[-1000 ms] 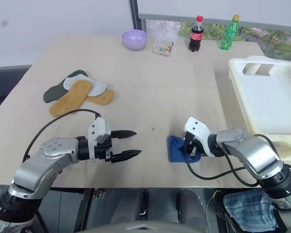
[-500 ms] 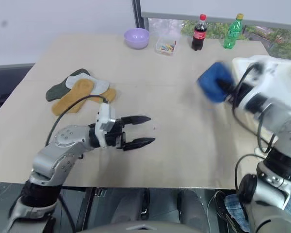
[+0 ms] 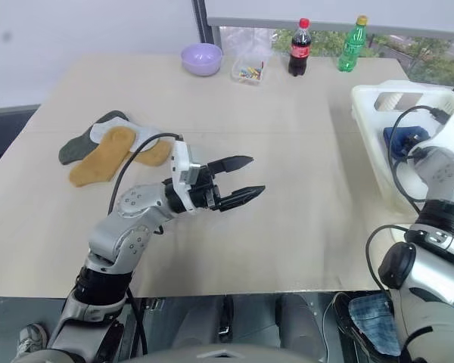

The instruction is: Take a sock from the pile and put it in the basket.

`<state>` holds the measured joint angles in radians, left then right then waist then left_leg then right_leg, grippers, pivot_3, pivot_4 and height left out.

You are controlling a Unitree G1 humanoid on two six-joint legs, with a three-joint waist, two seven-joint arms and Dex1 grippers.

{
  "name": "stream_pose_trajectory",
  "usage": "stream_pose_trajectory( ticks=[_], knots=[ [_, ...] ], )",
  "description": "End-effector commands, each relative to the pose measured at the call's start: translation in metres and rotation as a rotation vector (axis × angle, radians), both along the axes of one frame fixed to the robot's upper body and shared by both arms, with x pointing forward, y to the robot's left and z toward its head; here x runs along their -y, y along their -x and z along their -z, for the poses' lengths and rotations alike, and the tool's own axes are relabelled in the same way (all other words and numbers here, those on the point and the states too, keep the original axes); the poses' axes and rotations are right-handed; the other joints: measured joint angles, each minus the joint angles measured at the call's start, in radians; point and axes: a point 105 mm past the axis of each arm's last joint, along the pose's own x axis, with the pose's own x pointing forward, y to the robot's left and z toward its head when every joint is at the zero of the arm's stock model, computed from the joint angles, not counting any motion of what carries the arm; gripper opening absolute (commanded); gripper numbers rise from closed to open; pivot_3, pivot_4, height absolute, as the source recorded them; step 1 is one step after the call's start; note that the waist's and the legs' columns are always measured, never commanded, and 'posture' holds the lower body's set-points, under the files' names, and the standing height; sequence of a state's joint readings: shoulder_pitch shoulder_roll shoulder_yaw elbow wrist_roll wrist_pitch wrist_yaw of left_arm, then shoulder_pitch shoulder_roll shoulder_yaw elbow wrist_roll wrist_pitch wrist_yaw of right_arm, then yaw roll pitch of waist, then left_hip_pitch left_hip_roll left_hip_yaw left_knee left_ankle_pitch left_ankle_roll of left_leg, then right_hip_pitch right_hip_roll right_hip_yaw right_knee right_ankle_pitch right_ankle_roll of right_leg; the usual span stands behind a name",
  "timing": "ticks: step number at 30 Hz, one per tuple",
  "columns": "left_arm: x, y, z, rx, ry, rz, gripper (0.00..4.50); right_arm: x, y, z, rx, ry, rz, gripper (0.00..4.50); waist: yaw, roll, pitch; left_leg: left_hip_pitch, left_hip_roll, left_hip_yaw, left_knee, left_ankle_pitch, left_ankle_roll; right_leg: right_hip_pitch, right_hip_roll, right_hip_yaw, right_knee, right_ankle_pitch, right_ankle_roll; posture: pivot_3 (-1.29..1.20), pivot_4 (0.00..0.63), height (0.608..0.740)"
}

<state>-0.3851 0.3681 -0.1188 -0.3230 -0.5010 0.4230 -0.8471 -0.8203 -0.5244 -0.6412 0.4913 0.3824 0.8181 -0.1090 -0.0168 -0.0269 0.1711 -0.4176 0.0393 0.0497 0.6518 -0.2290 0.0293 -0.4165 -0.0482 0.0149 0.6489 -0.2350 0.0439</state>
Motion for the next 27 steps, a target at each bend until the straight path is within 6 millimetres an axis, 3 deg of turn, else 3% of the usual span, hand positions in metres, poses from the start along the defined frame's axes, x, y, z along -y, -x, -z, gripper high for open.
stream_pose_trajectory(
  ticks=[1, 2, 4, 6, 8, 10, 12, 14, 17, 21, 27],
  knots=[
    [-0.001, 0.000, -0.012, 0.053, 0.027, -0.007, 3.75, 0.006, 0.005, -0.029, 0.084, 0.053, -0.003, 4.16, 0.001, 0.000, 0.000, 0.000, 0.000, 0.000, 0.000, 0.000, 0.000, 0.000, 0.000, 0.000, 0.000, 0.000, 0.000, 0.00, 0.150, 0.740],
    [-0.001, -0.001, -0.012, 0.054, 0.030, -0.010, 3.75, 0.005, 0.007, -0.032, 0.093, 0.068, -0.011, 4.47, 0.001, 0.000, 0.000, 0.000, 0.000, 0.000, 0.000, 0.000, 0.000, 0.000, 0.000, 0.000, 0.000, 0.000, 0.000, 0.00, 0.150, 0.740],
    [-0.002, -0.002, -0.013, 0.054, 0.032, -0.015, 3.75, 0.003, 0.018, -0.051, 0.169, 0.146, -0.025, 4.47, 0.002, 0.001, 0.001, 0.000, 0.000, -0.001, 0.000, 0.000, 0.000, 0.000, 0.000, 0.001, 0.000, 0.000, 0.000, 0.00, 0.150, 0.740],
    [-0.005, -0.005, -0.009, 0.038, 0.027, -0.042, 3.75, -0.014, 0.031, -0.076, 0.295, 0.201, -0.104, 4.47, 0.006, 0.002, 0.001, -0.001, 0.000, -0.001, 0.000, 0.000, 0.000, 0.000, 0.000, 0.000, 0.000, 0.000, 0.000, 0.00, 0.150, 0.740],
    [-0.014, -0.014, 0.002, 0.017, 0.009, -0.120, 3.75, -0.042, 0.044, -0.099, 0.401, 0.297, -0.231, 4.47, 0.005, 0.004, 0.001, -0.001, 0.000, -0.002, -0.001, 0.000, 0.000, -0.001, 0.000, 0.000, -0.001, 0.000, 0.001, 0.00, 0.150, 0.740],
    [-0.029, -0.024, 0.017, -0.021, -0.010, -0.233, 3.75, -0.085, 0.059, -0.116, 0.466, 0.472, -0.418, 4.47, -0.001, 0.005, 0.001, 0.000, 0.001, -0.003, -0.001, 0.000, 0.000, -0.001, 0.000, 0.001, -0.001, 0.000, 0.001, 0.00, 0.150, 0.740],
    [-0.048, -0.027, 0.034, -0.057, -0.059, -0.330, 3.75, -0.130, 0.070, -0.116, 0.504, 0.540, -0.638, 4.47, -0.009, 0.006, 0.001, 0.001, 0.001, -0.002, -0.001, 0.000, 0.000, -0.001, 0.001, 0.002, -0.001, 0.000, 0.001, 0.00, 0.150, 0.740],
    [-0.071, -0.023, 0.044, -0.101, -0.083, -0.422, 3.75, -0.175, 0.084, -0.098, 0.499, 0.559, -0.868, 4.47, -0.019, 0.005, 0.001, 0.002, 0.003, -0.003, -0.001, 0.000, 0.000, 0.000, 0.002, 0.002, 0.000, 0.000, 0.001, 0.00, 0.150, 0.740],
    [-0.106, -0.008, 0.050, -0.154, -0.117, -0.527, 3.75, -0.200, 0.100, -0.052, 0.395, 0.609, -1.021, 4.47, -0.017, 0.003, 0.001, 0.002, 0.006, -0.004, -0.001, 0.000, 0.000, 0.000, 0.002, 0.000, 0.001, 0.000, 0.000, 0.00, 0.150, 0.740],
    [-0.141, 0.016, 0.043, -0.195, -0.166, -0.616, 3.75, -0.204, 0.125, -0.005, 0.267, 0.667, -1.175, 4.47, 0.001, 0.002, 0.001, 0.000, 0.007, -0.004, -0.001, -0.001, 0.000, 0.000, -0.001, -0.001, -0.002, 0.000, 0.000, 0.00, 0.150, 0.740],
    [-0.164, 0.045, 0.039, -0.243, -0.245, -0.630, 3.75, -0.192, 0.138, 0.019, 0.182, 0.665, -1.226, 4.47, 0.005, 0.001, 0.001, 0.003, 0.004, -0.002, 0.002, -0.001, 0.001, 0.003, -0.005, 0.000, -0.004, -0.001, 0.001, 0.00, 0.150, 0.740]
  ],
)
